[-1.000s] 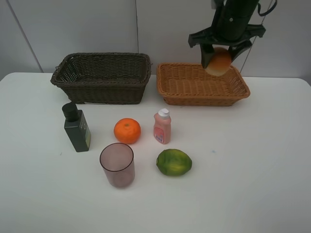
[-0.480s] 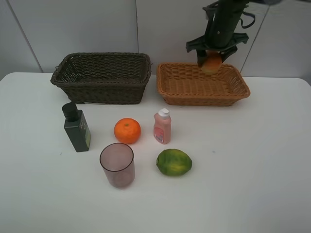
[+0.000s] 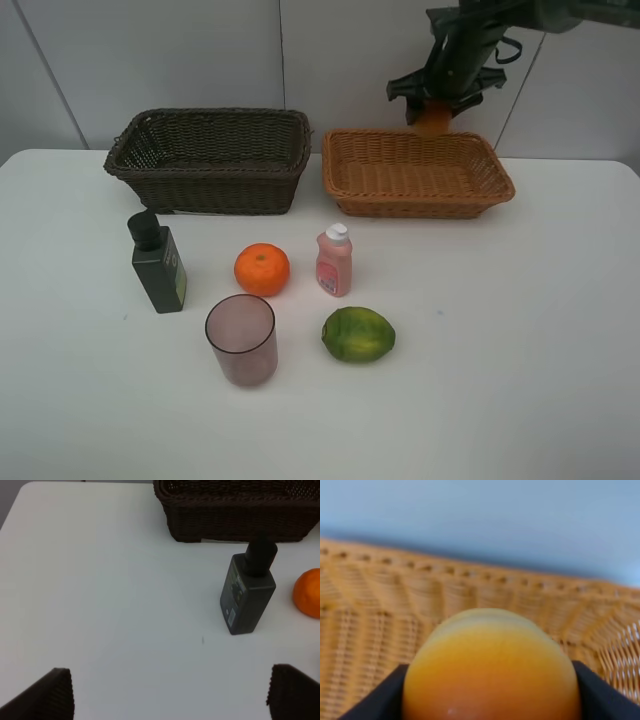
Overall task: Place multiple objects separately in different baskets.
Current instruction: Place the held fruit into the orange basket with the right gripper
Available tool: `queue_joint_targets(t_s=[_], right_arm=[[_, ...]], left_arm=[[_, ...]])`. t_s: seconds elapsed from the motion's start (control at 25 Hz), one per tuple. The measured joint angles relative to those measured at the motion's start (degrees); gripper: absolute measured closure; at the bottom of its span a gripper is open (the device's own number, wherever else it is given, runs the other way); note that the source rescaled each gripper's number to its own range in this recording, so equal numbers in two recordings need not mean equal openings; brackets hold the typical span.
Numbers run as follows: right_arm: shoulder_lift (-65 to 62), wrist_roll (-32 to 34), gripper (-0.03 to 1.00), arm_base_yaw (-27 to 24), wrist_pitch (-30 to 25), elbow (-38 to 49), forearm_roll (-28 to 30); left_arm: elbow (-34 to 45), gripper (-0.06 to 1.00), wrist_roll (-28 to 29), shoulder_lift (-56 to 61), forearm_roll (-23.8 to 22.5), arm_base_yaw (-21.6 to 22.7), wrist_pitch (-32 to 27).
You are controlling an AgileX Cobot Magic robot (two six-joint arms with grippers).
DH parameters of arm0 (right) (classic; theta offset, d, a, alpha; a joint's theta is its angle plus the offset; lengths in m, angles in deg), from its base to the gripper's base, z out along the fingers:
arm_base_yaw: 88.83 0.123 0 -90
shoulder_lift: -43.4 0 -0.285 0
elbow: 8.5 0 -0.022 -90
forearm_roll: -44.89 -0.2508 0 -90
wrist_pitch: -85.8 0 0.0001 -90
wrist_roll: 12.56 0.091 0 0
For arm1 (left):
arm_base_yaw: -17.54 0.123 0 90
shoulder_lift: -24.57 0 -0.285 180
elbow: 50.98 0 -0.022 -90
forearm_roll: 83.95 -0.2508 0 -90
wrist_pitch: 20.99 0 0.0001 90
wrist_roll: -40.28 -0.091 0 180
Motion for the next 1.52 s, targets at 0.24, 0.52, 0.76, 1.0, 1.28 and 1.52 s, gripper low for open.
queue_joint_targets(t_s=[0.24,0.52,0.76,1.0,1.28,1.52], right_arm=[[2.23,0.00,0.52,0.00,2.56,-0.06,0.00],[4.95,0.00,0.52,0.00,4.51,-0.06,0.00],[5.32,0.00,0.52,0.00,5.38,-0.06,0.00],[6.77,0.12,0.52,0.00,2.21,-0.06,0.00],[7.35,0.17,0.52,0.00,-1.25,-0.06,-0.10],[7.35,0.21,0.13,0.00,-2.06,-0.06,-0.32]], left_arm=[[0.00,-0.06,0.00,0.00,0.00,0.00,0.00],[0.00,-0.06,0.00,0.00,0.00,0.00,0.00],[0.00,-0.06,0.00,0.00,0.00,0.00,0.00],[0.00,-0.06,0.00,0.00,0.00,0.00,0.00],[0.00,-0.06,0.00,0.00,0.00,0.00,0.00],[0.00,-0.06,0.00,0.00,0.00,0.00,0.00]])
